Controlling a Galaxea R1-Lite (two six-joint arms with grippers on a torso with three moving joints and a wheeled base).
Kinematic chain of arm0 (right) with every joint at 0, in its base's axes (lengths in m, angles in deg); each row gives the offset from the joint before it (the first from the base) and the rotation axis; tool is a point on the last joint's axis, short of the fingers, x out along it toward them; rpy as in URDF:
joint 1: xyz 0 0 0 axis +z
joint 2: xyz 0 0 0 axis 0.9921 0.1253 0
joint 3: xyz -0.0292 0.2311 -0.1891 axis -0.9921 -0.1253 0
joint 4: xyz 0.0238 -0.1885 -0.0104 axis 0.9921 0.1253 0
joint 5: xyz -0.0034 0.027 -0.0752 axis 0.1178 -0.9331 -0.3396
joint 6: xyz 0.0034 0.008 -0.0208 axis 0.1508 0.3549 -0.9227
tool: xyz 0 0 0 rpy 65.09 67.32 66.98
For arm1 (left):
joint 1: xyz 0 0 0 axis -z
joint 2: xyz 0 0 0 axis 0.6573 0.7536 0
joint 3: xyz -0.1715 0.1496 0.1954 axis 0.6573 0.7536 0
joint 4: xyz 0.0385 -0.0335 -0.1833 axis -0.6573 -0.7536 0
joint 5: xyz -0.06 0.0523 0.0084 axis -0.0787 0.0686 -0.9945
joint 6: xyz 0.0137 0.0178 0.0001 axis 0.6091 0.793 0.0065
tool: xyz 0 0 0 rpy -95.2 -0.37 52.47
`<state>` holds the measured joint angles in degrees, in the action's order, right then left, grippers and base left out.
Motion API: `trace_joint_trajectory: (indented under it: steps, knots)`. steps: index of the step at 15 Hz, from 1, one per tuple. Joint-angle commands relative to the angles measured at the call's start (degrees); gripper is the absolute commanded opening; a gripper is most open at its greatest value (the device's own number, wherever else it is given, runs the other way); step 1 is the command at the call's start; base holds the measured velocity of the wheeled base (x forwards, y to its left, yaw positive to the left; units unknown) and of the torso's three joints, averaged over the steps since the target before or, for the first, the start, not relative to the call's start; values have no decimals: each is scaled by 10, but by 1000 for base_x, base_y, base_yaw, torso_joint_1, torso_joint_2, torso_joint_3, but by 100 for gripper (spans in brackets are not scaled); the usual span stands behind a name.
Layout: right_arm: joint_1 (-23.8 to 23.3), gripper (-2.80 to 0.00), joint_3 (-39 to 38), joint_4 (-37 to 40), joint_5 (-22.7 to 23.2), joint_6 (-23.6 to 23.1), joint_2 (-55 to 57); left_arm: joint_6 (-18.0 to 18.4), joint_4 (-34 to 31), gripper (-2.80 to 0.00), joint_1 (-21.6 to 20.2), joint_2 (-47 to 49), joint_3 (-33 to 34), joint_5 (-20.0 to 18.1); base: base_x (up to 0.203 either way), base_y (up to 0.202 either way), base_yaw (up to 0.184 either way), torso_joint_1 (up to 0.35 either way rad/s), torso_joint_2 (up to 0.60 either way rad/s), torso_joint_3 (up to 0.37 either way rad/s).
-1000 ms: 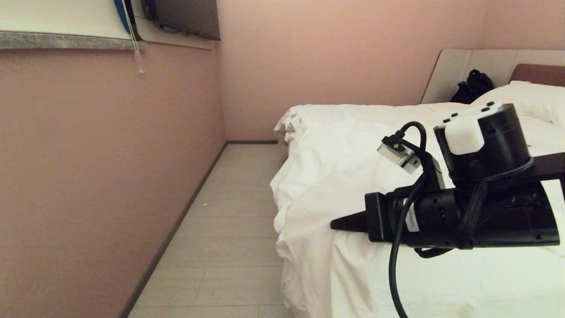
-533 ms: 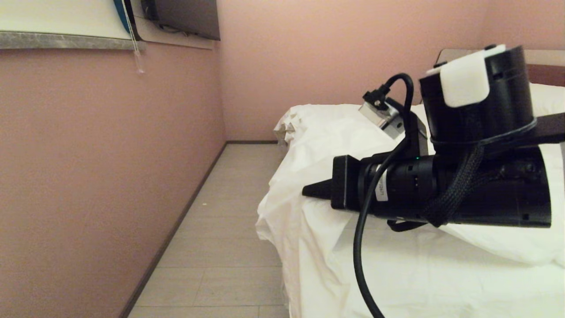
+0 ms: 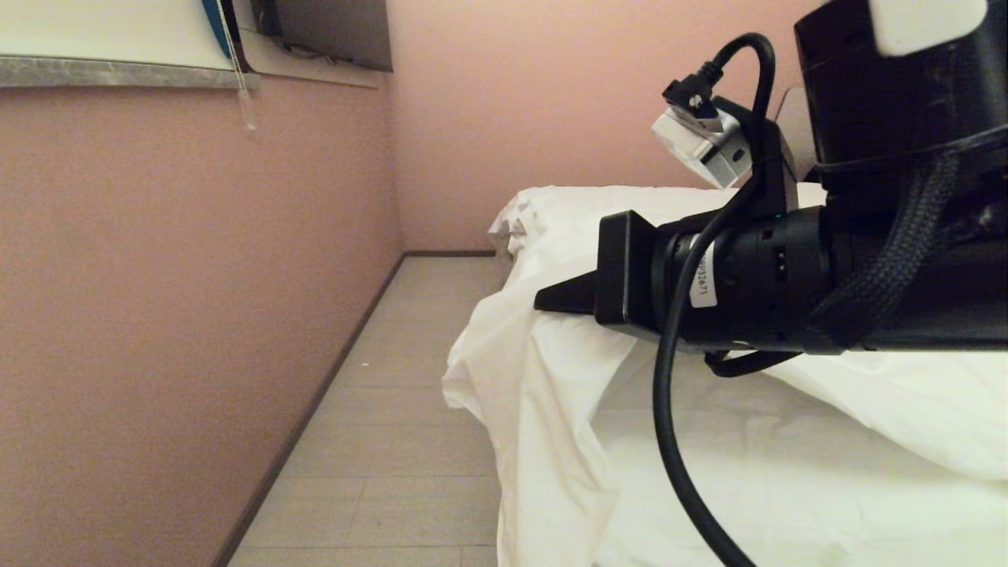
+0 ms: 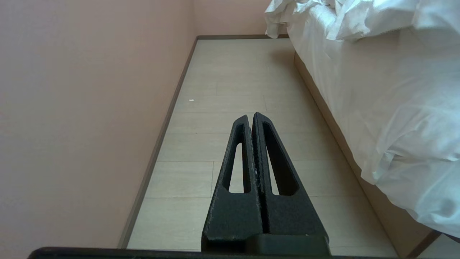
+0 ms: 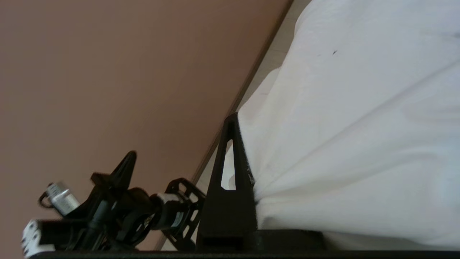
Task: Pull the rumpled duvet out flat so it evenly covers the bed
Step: Flatten the corners of the folded blanket
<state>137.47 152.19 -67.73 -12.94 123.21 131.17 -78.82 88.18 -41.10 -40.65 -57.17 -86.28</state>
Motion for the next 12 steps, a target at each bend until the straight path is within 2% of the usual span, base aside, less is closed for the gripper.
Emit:
trace_joint_trajectory:
  steps: [1,8,12]
  knots:
    - [14,-280,23,21,-10,0,3,0,0,-280,0,0,0,0,0,0,0,0,0,0]
    - [67,-280,93,67,-47,-25,11,0,0,-280,0,0,0,0,0,0,0,0,0,0]
    - [93,-280,106,74,-63,-44,22,0,0,-280,0,0,0,0,0,0,0,0,0,0]
